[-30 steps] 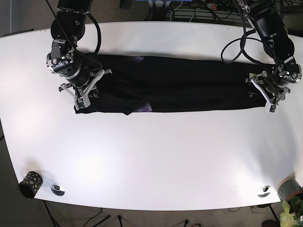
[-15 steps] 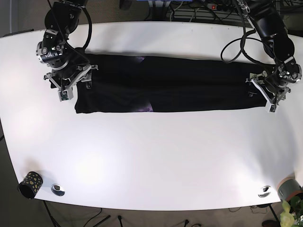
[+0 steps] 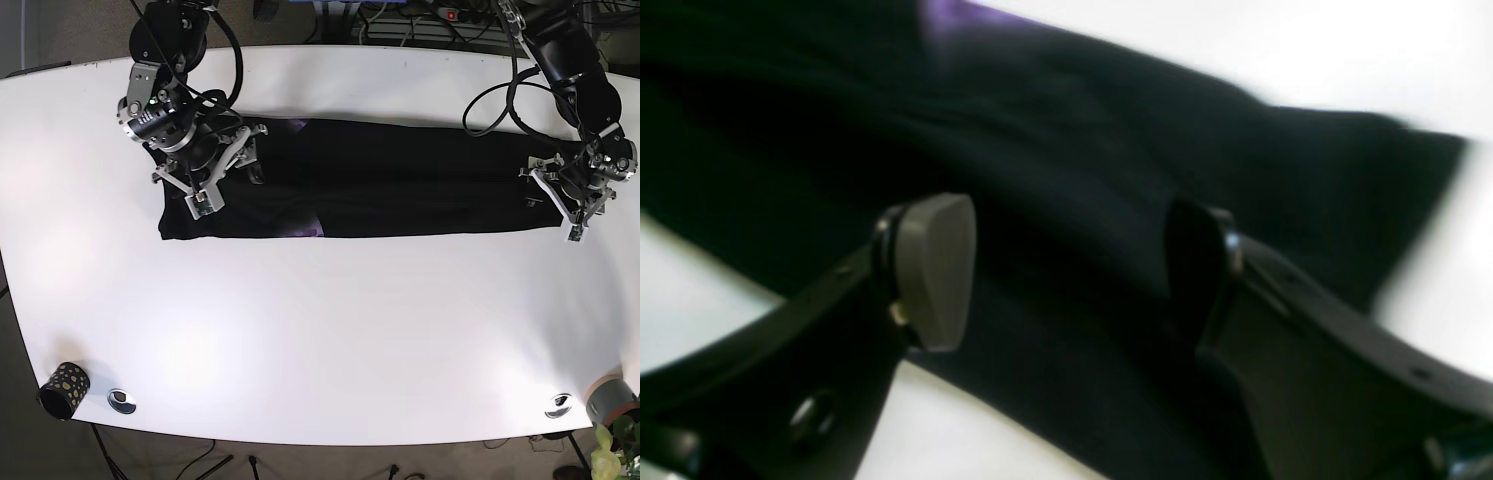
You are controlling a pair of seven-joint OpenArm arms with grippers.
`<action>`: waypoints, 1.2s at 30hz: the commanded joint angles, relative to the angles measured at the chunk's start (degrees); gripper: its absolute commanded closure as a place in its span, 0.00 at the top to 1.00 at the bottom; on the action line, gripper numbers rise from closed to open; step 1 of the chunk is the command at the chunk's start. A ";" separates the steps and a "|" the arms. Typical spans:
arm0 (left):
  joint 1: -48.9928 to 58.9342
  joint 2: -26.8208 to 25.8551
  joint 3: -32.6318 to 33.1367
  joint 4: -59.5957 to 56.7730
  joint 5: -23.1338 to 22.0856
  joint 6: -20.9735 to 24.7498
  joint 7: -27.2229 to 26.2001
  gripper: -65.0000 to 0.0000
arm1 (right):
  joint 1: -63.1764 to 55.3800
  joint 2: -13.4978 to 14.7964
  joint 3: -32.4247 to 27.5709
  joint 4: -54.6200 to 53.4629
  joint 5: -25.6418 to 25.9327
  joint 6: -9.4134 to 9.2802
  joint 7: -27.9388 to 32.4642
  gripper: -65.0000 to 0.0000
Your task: Fold the T-shirt properly
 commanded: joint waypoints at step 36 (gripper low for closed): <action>-0.16 -0.23 -16.38 -1.48 -14.41 0.10 13.00 0.92 | 1.93 0.77 0.40 -9.90 0.05 0.29 2.59 0.66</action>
